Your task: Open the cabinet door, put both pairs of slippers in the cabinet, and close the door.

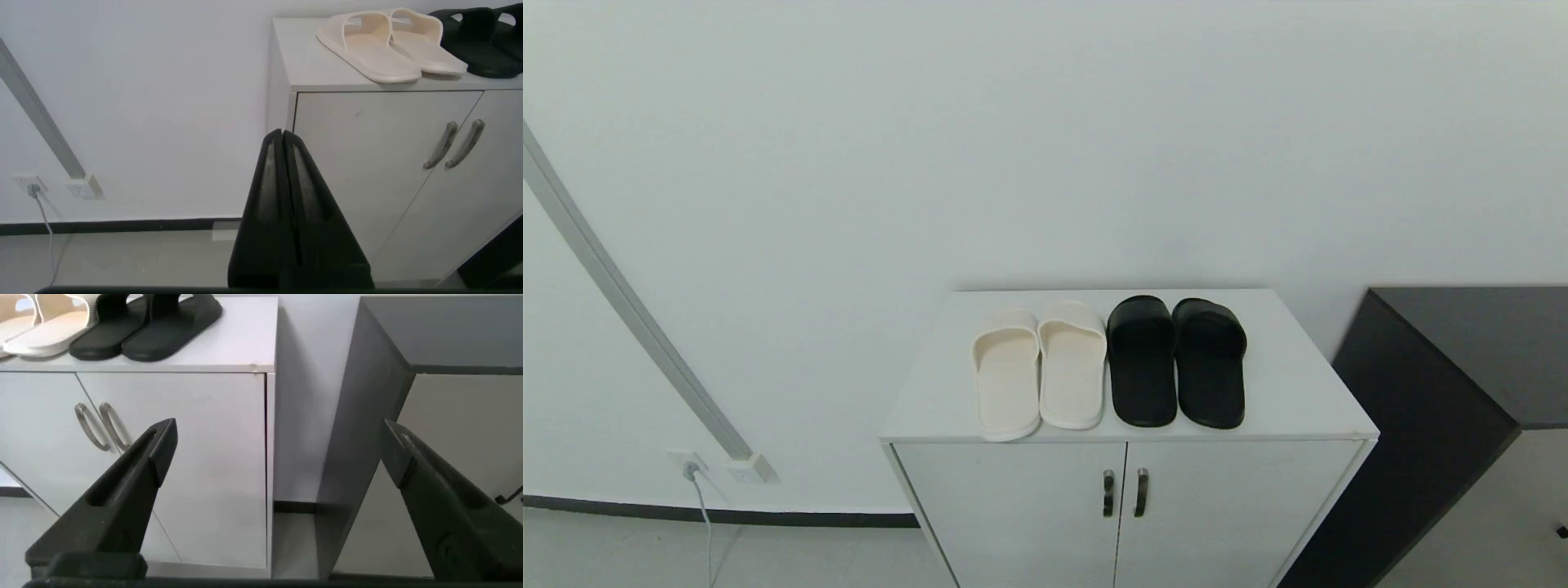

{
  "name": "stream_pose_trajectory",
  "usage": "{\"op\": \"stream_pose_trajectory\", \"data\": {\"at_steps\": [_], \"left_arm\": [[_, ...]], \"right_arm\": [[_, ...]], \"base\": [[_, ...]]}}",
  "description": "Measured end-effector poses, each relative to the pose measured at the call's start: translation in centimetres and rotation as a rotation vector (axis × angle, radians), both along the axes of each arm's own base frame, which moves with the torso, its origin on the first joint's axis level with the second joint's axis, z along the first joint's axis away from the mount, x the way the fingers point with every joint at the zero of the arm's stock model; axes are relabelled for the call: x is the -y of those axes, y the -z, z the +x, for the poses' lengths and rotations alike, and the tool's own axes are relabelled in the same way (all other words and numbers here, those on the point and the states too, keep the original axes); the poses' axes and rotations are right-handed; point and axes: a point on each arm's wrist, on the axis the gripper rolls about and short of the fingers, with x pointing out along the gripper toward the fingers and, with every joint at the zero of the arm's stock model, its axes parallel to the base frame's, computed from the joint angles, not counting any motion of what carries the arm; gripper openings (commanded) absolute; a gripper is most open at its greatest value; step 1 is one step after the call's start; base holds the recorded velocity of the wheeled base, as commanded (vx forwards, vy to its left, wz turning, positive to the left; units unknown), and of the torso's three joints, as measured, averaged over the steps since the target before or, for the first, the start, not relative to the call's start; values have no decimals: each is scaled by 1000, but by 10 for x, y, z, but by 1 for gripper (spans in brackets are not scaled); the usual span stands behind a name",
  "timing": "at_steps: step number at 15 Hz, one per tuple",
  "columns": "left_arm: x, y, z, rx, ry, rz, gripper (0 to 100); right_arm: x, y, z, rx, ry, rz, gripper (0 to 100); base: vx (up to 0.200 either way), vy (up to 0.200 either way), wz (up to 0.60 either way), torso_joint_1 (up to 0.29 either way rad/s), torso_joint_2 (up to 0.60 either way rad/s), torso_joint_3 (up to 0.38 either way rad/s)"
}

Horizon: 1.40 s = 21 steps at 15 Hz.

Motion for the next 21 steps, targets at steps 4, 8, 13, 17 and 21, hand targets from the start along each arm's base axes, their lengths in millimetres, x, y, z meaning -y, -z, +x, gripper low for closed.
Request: {"op": "stream_pose_trajectory", "data": {"at_steps": [4, 8, 13, 17, 21], "left_arm": [[0, 0, 0, 0, 0, 0, 0], [0, 0, 0, 0, 0, 1, 0], [0, 0, 0, 0, 1, 1, 0], [0, 0, 0, 0, 1, 2, 0], [0, 0, 0, -1, 1, 2, 0]], "right_arm": [[0, -13, -3, 38, 5, 9, 100], [-1, -53, 3, -44, -65, 33, 100], [-5, -84, 51, -156, -186, 29, 100], [-24, -116, 102, -172, -241, 19, 100], [-66, -137, 137, -203, -246, 44, 100]], "base": [[0, 0, 0, 0, 0, 0], [0, 0, 0, 0, 0, 0], [0, 0, 0, 0, 0, 0], [0, 0, 0, 0, 0, 0], [0, 0, 0, 0, 0, 0]]}}
